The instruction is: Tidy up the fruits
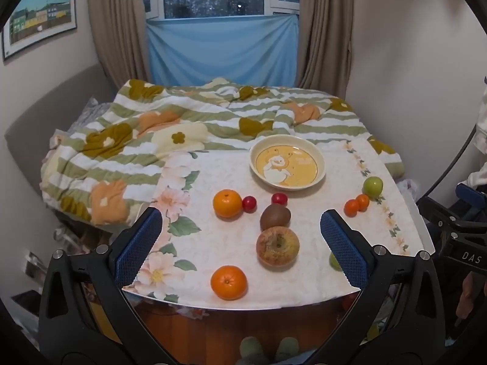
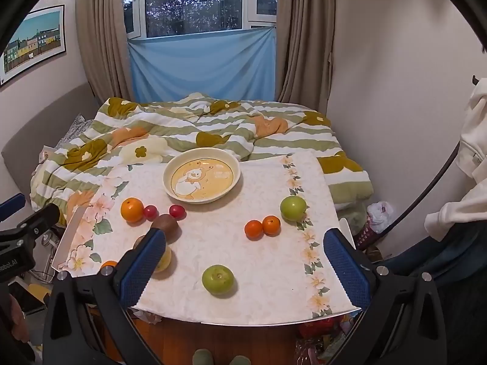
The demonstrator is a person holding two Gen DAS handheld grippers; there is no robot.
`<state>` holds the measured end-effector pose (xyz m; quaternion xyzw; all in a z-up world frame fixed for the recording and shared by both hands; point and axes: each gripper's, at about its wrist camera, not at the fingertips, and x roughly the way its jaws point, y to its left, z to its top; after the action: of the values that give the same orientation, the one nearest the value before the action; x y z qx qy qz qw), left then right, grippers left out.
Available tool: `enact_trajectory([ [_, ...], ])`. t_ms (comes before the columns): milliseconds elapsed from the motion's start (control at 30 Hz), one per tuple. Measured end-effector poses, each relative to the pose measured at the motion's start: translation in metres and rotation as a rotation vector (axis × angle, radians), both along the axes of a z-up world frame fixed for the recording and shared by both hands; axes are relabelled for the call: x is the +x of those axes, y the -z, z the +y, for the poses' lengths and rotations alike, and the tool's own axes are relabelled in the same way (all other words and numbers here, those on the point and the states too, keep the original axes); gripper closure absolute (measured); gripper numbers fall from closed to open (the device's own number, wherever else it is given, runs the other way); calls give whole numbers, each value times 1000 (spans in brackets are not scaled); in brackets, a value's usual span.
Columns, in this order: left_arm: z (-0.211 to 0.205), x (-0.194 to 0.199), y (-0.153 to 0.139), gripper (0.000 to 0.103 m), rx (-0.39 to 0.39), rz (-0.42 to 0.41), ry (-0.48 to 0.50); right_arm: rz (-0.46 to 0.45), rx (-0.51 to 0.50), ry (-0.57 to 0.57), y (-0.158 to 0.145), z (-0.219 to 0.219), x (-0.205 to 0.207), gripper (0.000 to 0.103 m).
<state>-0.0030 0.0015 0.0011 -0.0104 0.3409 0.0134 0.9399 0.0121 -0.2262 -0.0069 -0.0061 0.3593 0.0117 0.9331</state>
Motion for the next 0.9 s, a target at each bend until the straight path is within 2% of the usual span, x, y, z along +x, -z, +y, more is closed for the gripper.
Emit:
enact_trajectory([
  [67, -2, 2, 1, 0, 18, 24, 14, 15, -5, -1, 1, 0, 1, 0],
  [900, -9, 2, -7, 0, 16, -16, 3, 8, -5, 3, -2, -2, 1, 0],
])
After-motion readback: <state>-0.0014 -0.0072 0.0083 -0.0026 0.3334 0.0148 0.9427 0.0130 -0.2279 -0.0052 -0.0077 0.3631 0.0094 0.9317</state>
